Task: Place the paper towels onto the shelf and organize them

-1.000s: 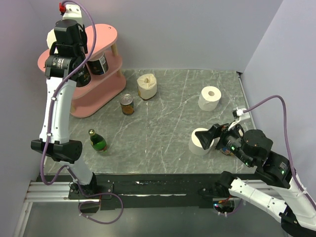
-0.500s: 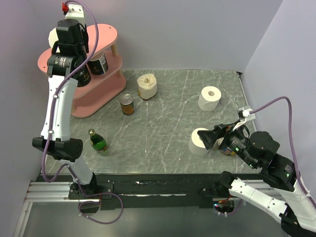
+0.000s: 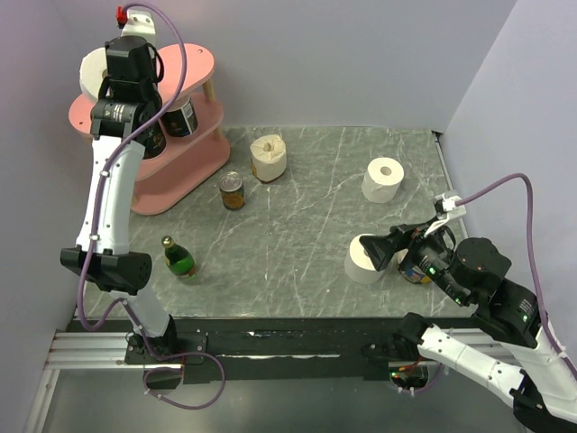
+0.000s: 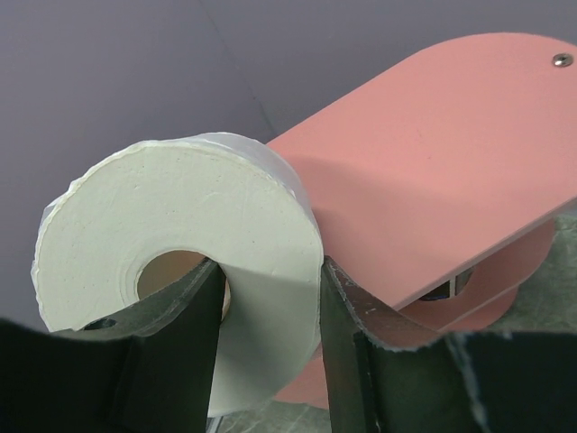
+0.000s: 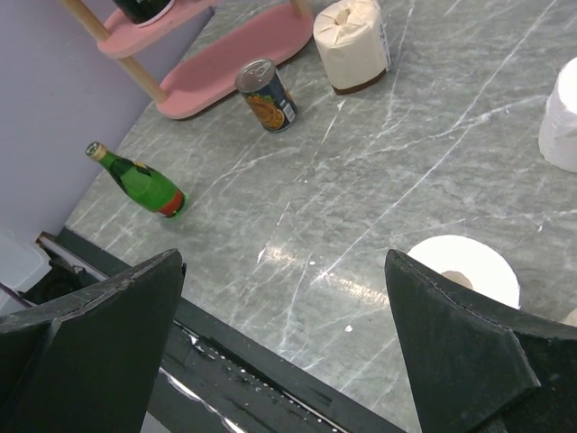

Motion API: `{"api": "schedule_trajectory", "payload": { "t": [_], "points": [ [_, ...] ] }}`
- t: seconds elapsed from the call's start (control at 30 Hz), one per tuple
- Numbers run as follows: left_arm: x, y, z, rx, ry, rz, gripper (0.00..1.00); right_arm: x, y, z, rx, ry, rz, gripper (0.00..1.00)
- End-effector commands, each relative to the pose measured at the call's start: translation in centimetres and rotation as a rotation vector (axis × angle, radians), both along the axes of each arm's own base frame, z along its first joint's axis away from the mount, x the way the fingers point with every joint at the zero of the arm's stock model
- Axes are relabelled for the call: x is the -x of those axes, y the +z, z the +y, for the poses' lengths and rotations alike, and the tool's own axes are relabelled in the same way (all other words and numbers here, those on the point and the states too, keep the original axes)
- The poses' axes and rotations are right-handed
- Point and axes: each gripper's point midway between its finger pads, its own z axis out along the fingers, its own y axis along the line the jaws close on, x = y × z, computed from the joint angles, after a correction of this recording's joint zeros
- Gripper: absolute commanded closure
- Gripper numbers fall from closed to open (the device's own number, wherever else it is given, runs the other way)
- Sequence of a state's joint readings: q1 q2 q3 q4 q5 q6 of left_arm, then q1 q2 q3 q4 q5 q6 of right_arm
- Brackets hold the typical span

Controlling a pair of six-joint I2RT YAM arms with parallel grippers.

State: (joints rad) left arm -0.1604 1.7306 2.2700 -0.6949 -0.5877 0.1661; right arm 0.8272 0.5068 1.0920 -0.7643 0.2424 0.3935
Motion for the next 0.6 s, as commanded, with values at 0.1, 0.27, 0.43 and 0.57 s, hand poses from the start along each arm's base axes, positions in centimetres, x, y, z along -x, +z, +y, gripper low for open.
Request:
{"api": "schedule_trajectory", "payload": {
  "t": [0.1,0.27,0.43,0.57],
  "points": [
    [0.7,2.8,1.8,-0.040,0.094,-0.084,0.52,-0.2,2.5,0.4,-0.042,0.012,-0.060,0.01],
    [0.3,2.7,1.5,-0.025,0.079,-0.089,0.50,-0.2,3.1,0.3,-0.039,0.009,-0.062,0.01],
    [0.5,2.7,0.6,0.011,0.027,-0.097,0.48,-0.2,2.7,0.6,-0.054,0.014,-0.056,0.01],
    [0.8,3.0,-0.1,0.048,-0.011,-0.108,0.47,-0.1,2.6,0.7,-0.050,0.023,-0.049,0.01]
  ]
}}
